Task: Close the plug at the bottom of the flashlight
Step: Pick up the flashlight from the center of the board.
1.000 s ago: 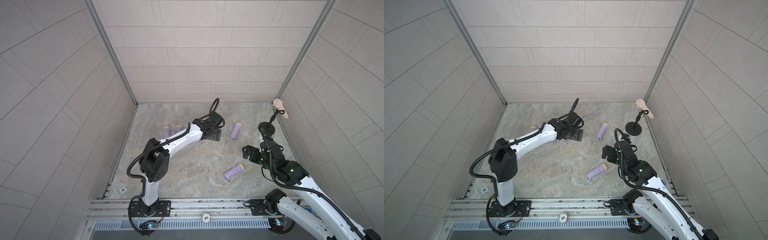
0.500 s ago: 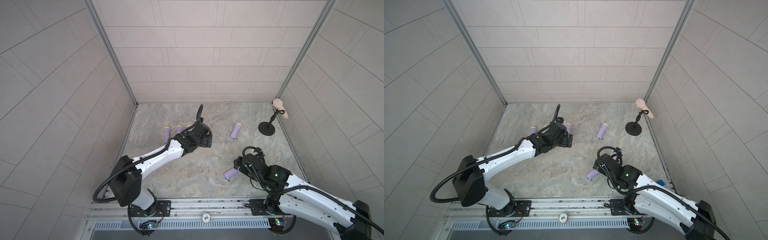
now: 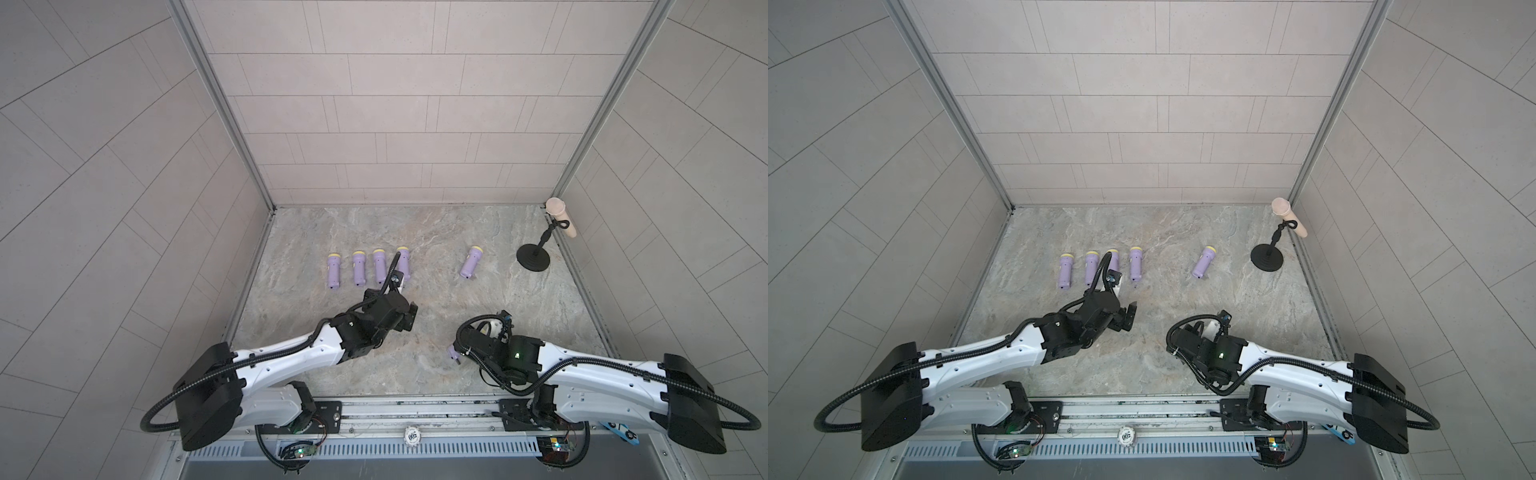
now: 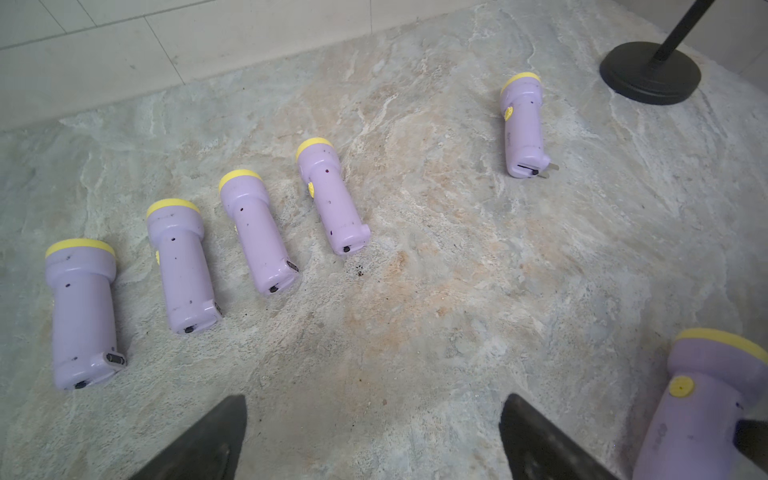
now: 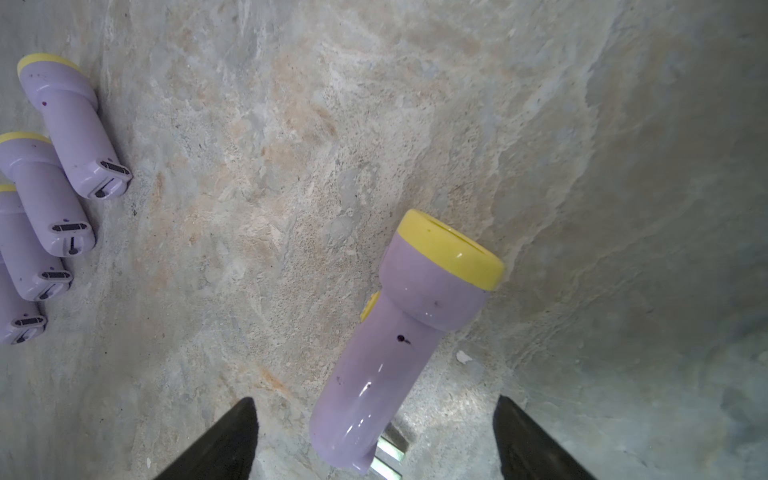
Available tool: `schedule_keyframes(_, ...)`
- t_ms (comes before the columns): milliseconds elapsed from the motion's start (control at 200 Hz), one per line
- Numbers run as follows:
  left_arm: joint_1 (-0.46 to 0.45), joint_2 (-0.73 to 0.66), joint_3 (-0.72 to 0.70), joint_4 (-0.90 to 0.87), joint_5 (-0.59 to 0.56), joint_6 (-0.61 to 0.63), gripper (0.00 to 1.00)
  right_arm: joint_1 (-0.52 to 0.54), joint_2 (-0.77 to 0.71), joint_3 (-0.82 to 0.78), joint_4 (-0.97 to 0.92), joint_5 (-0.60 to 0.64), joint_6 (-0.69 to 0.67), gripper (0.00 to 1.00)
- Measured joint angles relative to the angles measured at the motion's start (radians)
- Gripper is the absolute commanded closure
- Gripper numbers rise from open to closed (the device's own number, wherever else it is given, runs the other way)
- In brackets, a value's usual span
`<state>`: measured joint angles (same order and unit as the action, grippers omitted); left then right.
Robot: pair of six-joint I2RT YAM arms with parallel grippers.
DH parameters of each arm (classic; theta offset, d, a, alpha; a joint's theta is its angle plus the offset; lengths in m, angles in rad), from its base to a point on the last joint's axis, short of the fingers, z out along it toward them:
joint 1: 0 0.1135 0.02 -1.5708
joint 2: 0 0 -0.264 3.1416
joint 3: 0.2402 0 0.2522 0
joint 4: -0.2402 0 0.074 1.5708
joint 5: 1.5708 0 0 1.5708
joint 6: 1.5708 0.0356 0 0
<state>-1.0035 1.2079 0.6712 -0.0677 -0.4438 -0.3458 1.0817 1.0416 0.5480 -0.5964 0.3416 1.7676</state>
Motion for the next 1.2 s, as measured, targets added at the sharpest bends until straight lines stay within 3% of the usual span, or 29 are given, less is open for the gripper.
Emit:
schedule_keyframes(365, -0.243, -0.213, -0.268, 0.101, -0.111, 0.142, 0.00, 0.000, 0.054, -0.001, 0.057, -0.005, 0.046, 0.14)
schedule_keyframes(565, -0.331, -0.283, -0.308, 0.117, -0.163, 0.227, 0.01, 0.000, 0.067, -0.014, 0.073, 0.004, 0.046, 0.15)
schedule_keyframes(710, -0.398, -0.259, -0.337, 0.171, -0.215, 0.299, 0.00, -0.001, 0.099, -0.014, 0.091, 0.003, 0.039, 0.16)
schedule_keyframes(1201, -0.430, -0.165, -0.338, 0.256, -0.304, 0.398, 0.01, -0.016, 0.211, -0.016, 0.184, -0.057, 0.029, 0.27)
